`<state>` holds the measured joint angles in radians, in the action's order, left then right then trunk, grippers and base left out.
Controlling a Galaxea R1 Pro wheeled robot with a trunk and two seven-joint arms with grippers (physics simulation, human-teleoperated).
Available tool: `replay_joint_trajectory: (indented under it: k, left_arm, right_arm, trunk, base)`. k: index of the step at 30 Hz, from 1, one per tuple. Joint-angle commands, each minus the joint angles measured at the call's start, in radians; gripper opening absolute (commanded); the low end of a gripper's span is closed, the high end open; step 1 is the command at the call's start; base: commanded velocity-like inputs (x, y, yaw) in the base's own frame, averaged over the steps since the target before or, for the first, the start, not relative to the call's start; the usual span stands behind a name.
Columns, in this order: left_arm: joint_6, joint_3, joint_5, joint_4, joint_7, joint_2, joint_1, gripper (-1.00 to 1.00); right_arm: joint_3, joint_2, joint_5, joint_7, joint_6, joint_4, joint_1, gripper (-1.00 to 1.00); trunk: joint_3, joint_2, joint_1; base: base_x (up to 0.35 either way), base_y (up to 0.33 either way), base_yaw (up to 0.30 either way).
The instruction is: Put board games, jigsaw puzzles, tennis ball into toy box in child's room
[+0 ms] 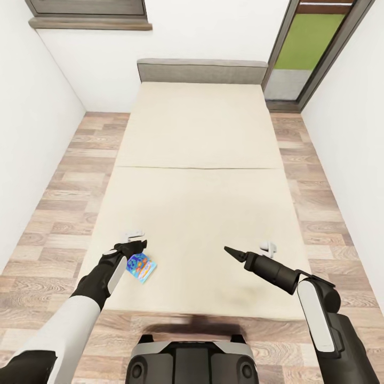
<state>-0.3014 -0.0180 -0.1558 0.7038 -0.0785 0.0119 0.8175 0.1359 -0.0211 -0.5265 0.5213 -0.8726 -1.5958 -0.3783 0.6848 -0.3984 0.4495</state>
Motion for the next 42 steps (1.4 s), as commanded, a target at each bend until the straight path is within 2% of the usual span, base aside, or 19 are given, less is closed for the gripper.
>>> replay_joint_trajectory:
  k: [1, 12, 42]
  left_arm:
    - [-0.005, -0.002, -0.010, 0.002, -0.006, 0.000, 0.000, 1.00]
    - [0.000, -0.002, -0.010, 0.002, -0.006, 0.000, 0.000, 1.00]
    - [-0.010, -0.002, -0.010, 0.033, -0.009, 0.000, 0.003, 1.00]
  right_arm:
    - [0.000, 0.000, 0.001, 0.004, -0.006, 0.000, -0.001, 1.00]
    - [-0.021, 0.000, 0.002, 0.003, -0.005, 0.000, -0.001, 1.00]
    - [-0.023, 0.000, 0.002, 0.003, -0.005, 0.000, -0.001, 1.00]
  trunk:
    - [0.002, -0.002, 0.001]
    - [0.019, -0.002, 0.001]
    - [0.067, -0.002, 0.001]
  base:
    - [0.000, 0.000, 0.000]
    - [0.000, 0.000, 0.000]
    - [0.000, 0.000, 0.000]
